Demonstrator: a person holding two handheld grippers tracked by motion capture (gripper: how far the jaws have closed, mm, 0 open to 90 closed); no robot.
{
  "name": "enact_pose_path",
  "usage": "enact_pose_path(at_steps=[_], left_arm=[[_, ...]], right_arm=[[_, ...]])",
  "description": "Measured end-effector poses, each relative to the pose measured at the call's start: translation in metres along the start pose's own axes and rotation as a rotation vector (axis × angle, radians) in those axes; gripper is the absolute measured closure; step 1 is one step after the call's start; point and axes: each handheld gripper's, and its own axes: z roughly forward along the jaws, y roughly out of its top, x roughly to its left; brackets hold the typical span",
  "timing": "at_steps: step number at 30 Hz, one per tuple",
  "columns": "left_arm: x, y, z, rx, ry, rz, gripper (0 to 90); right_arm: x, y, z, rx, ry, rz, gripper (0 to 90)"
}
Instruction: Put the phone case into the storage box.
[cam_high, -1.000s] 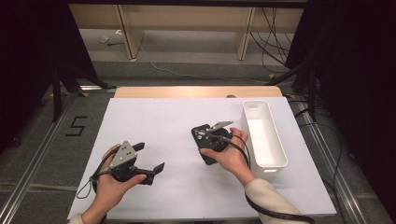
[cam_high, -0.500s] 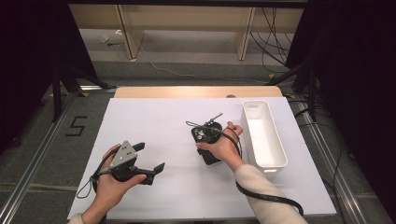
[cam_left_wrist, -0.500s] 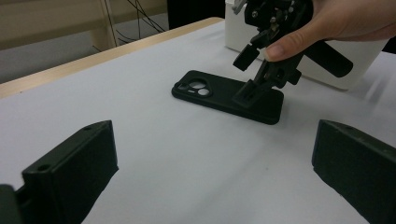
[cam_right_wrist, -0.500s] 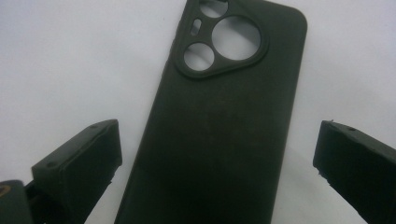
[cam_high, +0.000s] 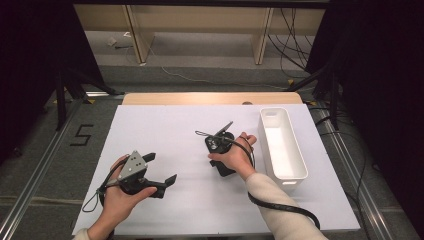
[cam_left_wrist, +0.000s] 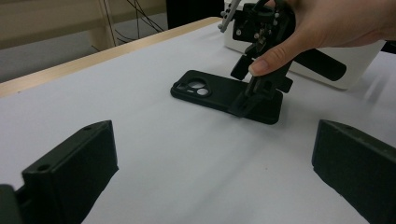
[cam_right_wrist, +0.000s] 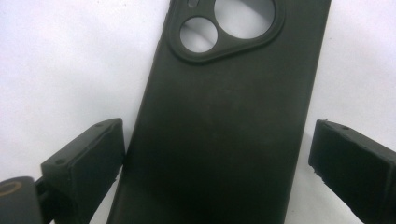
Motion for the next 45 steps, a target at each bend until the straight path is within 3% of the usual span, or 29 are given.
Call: enact_pose_path(at_steps=[4,13,28,45], left_arm=[[0.0,0.0,0.0,-0.002,0.0,0.005,0.0],[0.0,0.0,0.0,-0.002,0.0,0.001,0.0],[0.0,0.0,0.0,0.0,-0.001,0.001,0.0],[0.0,0.0,0.0,-0.003,0.0,0.006,0.0]], right_arm=[[0.0,0.002,0.001,0.034,0.009,0.026,7.2],[0.001,0.009,0.001,0.095,-0.002,0.028,7.6],[0.001,0.011,0.001,0.121,0.003,0.076,9.1],[0.0,0.013,0.002,0.142,0.002,0.098,10.5]])
